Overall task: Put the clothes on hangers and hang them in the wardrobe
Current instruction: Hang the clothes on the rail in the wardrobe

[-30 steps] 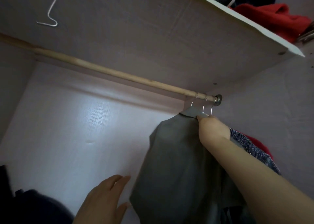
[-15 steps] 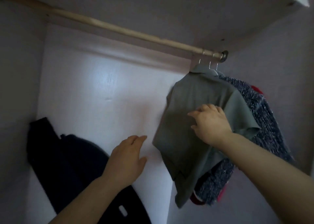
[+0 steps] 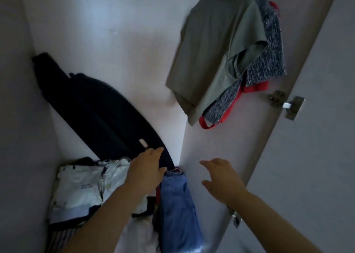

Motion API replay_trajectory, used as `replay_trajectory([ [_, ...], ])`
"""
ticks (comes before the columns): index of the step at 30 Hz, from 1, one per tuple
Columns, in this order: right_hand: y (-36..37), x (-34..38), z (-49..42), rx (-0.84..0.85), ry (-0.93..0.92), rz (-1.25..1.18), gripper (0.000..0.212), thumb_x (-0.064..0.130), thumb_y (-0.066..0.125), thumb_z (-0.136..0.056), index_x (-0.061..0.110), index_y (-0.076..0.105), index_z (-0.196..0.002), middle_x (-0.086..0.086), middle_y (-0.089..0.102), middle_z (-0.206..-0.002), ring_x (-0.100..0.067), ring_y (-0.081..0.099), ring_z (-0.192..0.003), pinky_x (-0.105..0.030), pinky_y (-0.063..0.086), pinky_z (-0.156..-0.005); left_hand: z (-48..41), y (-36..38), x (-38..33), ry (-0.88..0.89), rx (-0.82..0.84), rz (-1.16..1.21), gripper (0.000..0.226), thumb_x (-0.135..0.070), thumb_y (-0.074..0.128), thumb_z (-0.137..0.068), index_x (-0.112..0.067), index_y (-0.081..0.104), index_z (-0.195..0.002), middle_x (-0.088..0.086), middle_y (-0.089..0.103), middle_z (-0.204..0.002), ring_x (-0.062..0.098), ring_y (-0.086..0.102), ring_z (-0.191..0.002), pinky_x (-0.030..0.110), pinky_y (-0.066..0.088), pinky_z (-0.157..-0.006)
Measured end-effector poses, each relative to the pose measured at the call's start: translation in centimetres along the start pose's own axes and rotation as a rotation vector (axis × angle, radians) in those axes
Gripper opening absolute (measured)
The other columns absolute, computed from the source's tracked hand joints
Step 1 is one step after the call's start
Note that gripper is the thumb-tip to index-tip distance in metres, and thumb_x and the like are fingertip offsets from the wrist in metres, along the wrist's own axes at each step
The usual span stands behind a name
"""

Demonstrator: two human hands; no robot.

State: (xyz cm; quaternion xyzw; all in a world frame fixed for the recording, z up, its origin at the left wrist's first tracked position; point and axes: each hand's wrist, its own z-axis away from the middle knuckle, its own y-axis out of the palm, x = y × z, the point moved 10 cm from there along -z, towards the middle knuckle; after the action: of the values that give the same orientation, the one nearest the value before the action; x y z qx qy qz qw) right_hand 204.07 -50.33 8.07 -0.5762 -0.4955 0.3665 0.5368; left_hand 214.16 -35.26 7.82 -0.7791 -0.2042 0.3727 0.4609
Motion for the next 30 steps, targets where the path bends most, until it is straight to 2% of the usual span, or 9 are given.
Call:
replay_trajectory([
  [3, 3.7, -1.2, 5.9, 0.059, 0.048, -0.044, 0.044, 0.030, 0.049, -0.092, 0.023, 0.041, -0.135, -0.004, 0.047, -0.132, -0.022, 0.041, -0.120, -0.027, 0.034, -0.098, 5.0, 3.6, -1.1, -0.030, 0.086, -0.001, 0.060, -0.035, 0.048, -0.093, -0.020, 0.022, -0.146, 0.005, 0.034, -0.145, 0.020, 0.036, -0.129, 0.029, 0.031, -0.103],
  [7, 7.2, -3.1, 14.5, 0.120, 0.077, -0.063, 0.038, 0.025, 0.046, -0.093, 0.021, 0.044, -0.131, -0.004, 0.048, -0.130, -0.021, 0.044, -0.118, -0.027, 0.037, -0.098, 12.3, 7.6, -3.7, -0.053, 0.173, -0.010, 0.058, -0.037, 0.050, -0.092, -0.021, 0.028, -0.143, 0.005, 0.041, -0.139, 0.021, 0.042, -0.123, 0.032, 0.037, -0.100],
  [12, 10.2, -6.5, 26.2, 0.201, 0.145, -0.147, 0.054, 0.035, 0.052, -0.091, 0.026, 0.031, -0.140, 0.000, 0.041, -0.136, -0.020, 0.036, -0.125, -0.026, 0.031, -0.102, 21.7, 13.1, -8.8, -0.028, 0.349, -0.071, 0.059, -0.037, 0.045, -0.094, -0.018, 0.023, -0.145, 0.005, 0.035, -0.144, 0.019, 0.036, -0.130, 0.029, 0.031, -0.105],
  [17, 11.2, -10.1, 36.8, 0.247, 0.318, -0.199, 0.056, 0.036, 0.055, -0.090, 0.029, 0.032, -0.140, 0.001, 0.042, -0.137, -0.021, 0.039, -0.124, -0.031, 0.033, -0.103, 29.4, 15.9, -14.7, 0.022, 0.447, -0.121, 0.059, -0.041, 0.048, -0.092, -0.023, 0.026, -0.143, 0.001, 0.041, -0.139, 0.019, 0.042, -0.124, 0.028, 0.036, -0.098],
  [20, 11.3, -12.0, 43.0, 0.250, 0.434, -0.228, 0.057, 0.033, 0.056, -0.089, 0.029, 0.032, -0.141, 0.002, 0.042, -0.138, -0.021, 0.038, -0.126, -0.033, 0.033, -0.105, 33.1, 17.5, -18.2, 0.095, 0.531, -0.160, 0.060, -0.040, 0.046, -0.093, -0.022, 0.023, -0.145, 0.001, 0.035, -0.144, 0.019, 0.037, -0.129, 0.028, 0.032, -0.101],
  [23, 11.1, -13.4, 50.0, 0.242, 0.585, -0.234, 0.057, 0.033, 0.056, -0.090, 0.028, 0.031, -0.142, 0.001, 0.042, -0.139, -0.022, 0.038, -0.126, -0.034, 0.033, -0.104, 36.8, 19.2, -22.0, 0.198, 0.618, -0.167, 0.058, -0.040, 0.046, -0.093, -0.022, 0.025, -0.144, 0.003, 0.037, -0.142, 0.020, 0.038, -0.127, 0.029, 0.034, -0.102],
  [30, 10.3, -13.0, 69.2, 0.166, 1.029, -0.238, 0.057, 0.032, 0.054, -0.091, 0.027, 0.030, -0.142, 0.000, 0.040, -0.140, -0.023, 0.035, -0.129, -0.036, 0.033, -0.105, 46.9, 21.2, -31.8, 0.600, 0.705, -0.129, 0.054, -0.040, 0.047, -0.092, -0.021, 0.030, -0.140, 0.001, 0.044, -0.135, 0.020, 0.043, -0.121, 0.031, 0.037, -0.097],
])
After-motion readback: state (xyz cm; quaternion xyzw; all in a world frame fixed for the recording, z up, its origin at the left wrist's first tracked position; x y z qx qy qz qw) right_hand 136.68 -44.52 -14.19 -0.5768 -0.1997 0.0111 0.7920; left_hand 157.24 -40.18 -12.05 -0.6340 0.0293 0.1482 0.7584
